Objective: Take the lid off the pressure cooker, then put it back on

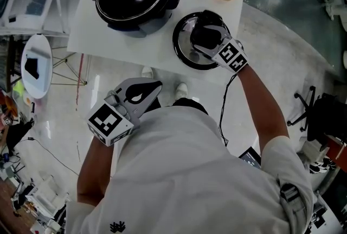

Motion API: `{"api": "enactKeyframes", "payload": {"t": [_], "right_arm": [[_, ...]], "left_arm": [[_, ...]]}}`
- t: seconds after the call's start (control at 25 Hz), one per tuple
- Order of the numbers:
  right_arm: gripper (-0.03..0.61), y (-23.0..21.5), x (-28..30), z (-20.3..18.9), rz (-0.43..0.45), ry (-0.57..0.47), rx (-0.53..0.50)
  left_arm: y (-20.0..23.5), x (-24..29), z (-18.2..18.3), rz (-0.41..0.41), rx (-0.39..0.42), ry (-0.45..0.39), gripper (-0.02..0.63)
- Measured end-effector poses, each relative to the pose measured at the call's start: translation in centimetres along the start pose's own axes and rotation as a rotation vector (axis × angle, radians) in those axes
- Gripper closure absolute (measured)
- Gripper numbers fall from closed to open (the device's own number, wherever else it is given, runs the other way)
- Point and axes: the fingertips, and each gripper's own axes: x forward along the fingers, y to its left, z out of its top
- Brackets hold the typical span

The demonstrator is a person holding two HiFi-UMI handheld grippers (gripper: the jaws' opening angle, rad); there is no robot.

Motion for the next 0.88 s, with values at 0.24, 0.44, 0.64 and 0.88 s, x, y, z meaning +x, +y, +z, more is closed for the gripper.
{"api": "enactKeyframes", "payload": {"t": [0.24,0.44,0.64,0.88], "right_arm": [[0.287,-0.3,-0.3,1.0,-0.015,0.001,0.028],[0.287,-0.8,-2.1,2.7,-0.025,0.001,0.003],[0.287,-1.6,-4.4,3.9,-0.024,-0.008,0.028],[0.287,-2.1,-8.2,6.2,-0.026,-0.040,0.074]], "left_arm": [[-0.2,-0.4,0.1,0.004,0.005,-0.016,0.607],[0.1,-1.0,0.4,-0.004,0.013,-0.035,0.607],[0.4,-1.1,1.5,-0.021,0.031,-0.058,0.607],[0.8,-1.5,2.1,-0.041,0.050,-0.074,0.607]]}}
